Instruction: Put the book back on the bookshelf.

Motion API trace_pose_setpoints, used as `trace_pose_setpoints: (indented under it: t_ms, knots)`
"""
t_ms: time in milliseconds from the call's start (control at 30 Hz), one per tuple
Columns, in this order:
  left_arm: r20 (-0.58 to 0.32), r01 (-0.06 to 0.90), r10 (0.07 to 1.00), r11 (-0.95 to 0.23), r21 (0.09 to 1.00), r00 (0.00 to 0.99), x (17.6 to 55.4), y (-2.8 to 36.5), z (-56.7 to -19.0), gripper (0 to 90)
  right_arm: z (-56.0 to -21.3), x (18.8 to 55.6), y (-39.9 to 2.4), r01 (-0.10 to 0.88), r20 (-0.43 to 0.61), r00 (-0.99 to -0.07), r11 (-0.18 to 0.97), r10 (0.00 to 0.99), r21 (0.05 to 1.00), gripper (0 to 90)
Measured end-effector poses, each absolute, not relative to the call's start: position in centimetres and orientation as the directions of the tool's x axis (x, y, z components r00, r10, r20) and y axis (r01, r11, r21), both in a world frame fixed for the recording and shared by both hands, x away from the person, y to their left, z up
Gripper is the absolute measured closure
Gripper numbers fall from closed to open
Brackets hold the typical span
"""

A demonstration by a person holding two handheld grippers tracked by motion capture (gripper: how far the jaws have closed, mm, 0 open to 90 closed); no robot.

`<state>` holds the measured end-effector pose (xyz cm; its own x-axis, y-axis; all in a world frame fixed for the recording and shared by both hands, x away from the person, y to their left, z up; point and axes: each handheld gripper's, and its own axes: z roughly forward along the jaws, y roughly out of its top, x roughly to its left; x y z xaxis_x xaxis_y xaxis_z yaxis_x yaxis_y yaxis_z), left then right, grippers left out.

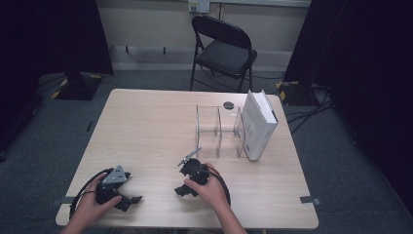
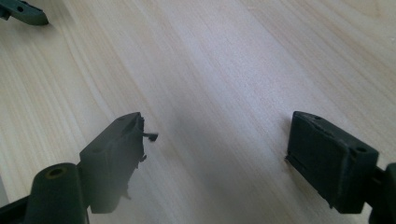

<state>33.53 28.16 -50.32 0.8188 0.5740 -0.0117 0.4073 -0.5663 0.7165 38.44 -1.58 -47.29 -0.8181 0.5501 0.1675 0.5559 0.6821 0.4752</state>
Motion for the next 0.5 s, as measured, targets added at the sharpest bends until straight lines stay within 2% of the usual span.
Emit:
trace_pose_setpoints:
  t_ms: [500]
  knots:
    - [-0.012,0.408,0.574,-0.567,0.715,0.819,33.5,28.2,-50.3,0.0,-48.1,37.3,-1.8,0.465,0.074,-0.853,0.687,0.517,0.558,14.0]
